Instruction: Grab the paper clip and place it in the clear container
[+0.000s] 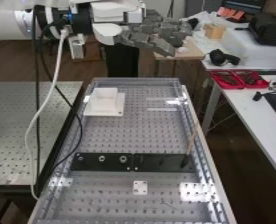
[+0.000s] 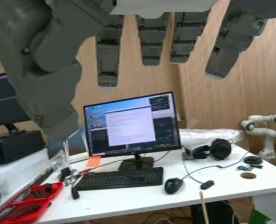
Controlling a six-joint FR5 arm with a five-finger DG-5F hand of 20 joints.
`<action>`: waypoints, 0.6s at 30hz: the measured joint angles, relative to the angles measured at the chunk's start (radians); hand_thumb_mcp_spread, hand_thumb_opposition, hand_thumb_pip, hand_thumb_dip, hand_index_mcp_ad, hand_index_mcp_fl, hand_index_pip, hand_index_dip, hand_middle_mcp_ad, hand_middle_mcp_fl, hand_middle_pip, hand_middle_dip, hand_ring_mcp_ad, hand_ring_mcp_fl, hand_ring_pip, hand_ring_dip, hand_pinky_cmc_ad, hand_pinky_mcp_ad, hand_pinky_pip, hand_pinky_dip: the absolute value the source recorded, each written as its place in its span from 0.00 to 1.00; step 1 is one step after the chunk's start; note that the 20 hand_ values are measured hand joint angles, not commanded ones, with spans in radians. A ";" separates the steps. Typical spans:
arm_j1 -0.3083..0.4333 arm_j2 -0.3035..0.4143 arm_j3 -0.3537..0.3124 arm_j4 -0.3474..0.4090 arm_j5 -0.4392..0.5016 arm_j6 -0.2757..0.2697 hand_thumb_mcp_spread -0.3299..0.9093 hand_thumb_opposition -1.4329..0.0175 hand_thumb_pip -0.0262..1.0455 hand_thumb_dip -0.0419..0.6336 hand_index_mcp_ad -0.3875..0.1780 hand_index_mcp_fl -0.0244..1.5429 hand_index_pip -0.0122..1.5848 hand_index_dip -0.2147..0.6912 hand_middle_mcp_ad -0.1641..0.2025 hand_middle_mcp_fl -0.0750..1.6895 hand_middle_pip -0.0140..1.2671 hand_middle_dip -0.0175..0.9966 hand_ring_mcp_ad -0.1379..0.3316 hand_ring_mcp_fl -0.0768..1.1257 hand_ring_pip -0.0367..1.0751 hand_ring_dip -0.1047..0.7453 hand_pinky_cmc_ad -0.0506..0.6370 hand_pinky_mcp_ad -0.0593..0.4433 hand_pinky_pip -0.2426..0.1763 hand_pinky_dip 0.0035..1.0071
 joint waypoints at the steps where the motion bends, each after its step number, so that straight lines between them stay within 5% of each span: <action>1: -0.001 0.000 -0.001 0.001 -0.001 0.000 0.50 0.45 0.63 0.41 0.38 0.05 0.43 0.30 0.65 0.05 0.11 0.19 0.51 0.07 0.11 0.23 0.58 0.65 0.36 0.46; 18: -0.007 -0.014 0.010 0.001 -0.034 0.000 0.48 0.47 0.63 0.40 0.38 0.05 0.34 0.30 0.65 0.05 0.11 0.19 0.51 0.07 0.11 0.23 0.58 0.64 0.36 0.46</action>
